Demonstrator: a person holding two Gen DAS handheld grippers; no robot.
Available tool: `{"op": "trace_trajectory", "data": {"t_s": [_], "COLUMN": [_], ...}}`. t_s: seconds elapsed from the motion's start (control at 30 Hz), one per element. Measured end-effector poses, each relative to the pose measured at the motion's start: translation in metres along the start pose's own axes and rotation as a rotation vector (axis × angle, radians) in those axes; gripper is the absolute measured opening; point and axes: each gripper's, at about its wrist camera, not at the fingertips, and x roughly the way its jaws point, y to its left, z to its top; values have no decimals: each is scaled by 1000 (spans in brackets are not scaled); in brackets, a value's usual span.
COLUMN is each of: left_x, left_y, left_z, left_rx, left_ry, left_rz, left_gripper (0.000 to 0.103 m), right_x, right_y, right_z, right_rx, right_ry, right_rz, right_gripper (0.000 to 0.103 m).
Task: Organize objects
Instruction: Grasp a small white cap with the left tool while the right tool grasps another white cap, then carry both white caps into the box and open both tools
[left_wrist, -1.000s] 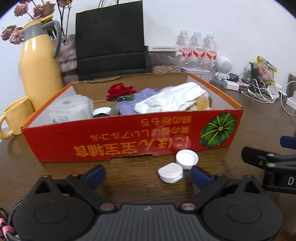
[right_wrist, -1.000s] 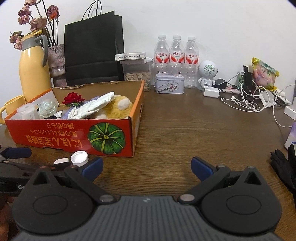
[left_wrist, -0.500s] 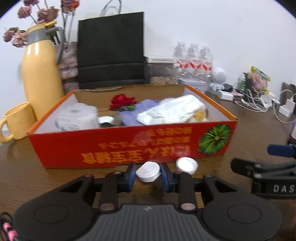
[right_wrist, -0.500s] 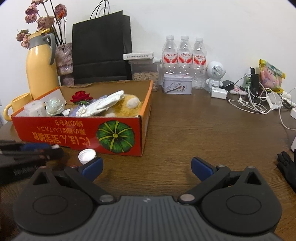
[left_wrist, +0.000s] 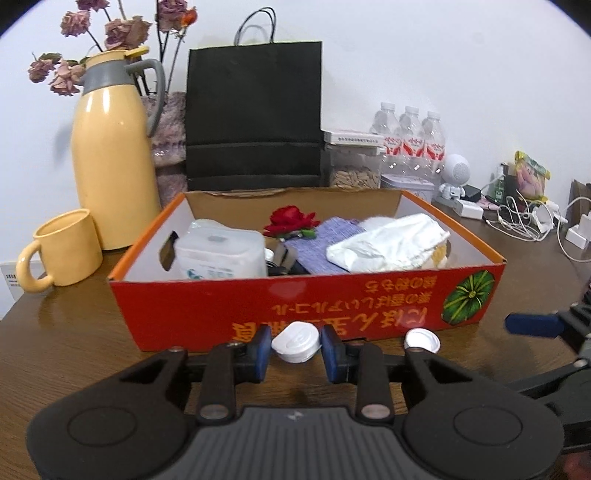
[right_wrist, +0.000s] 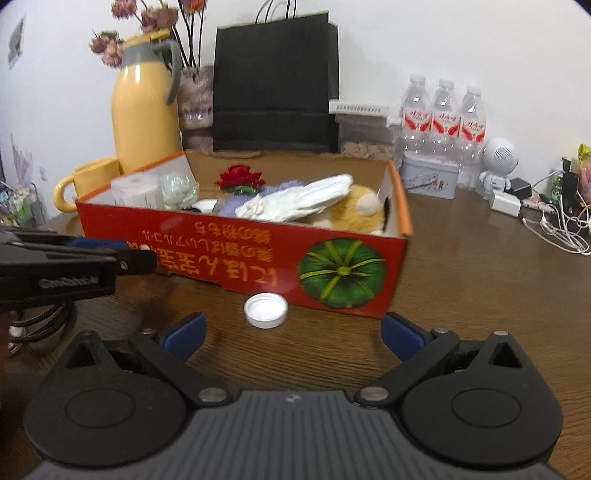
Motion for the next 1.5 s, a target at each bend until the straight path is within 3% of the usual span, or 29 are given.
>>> {"op": "trace_trajectory", "data": {"t_s": [0.33, 0.4, 0.9, 1.1, 1.5], "left_x": [-2, -2, 0, -14, -30], "left_y": [23, 24, 28, 28, 19], "left_z": [4, 3, 2, 6, 55], "left_rx": [-36, -34, -39, -52, -81], "left_ry": [1, 2, 2, -49, -144], "left_rz": [28, 29, 39, 39, 18], "left_gripper": [28, 28, 28, 28, 28], "right_x": [30, 30, 4, -19, -29], "right_y": [22, 25, 36, 36, 34], "right_z": [10, 11, 9, 12, 59], "right_rx": [65, 59, 17, 14, -46], "right_ry": [77, 68, -58, -144, -241], "right_rz": [-44, -48, -4, 20, 20], "right_gripper": [62, 31, 30, 30, 30]}}
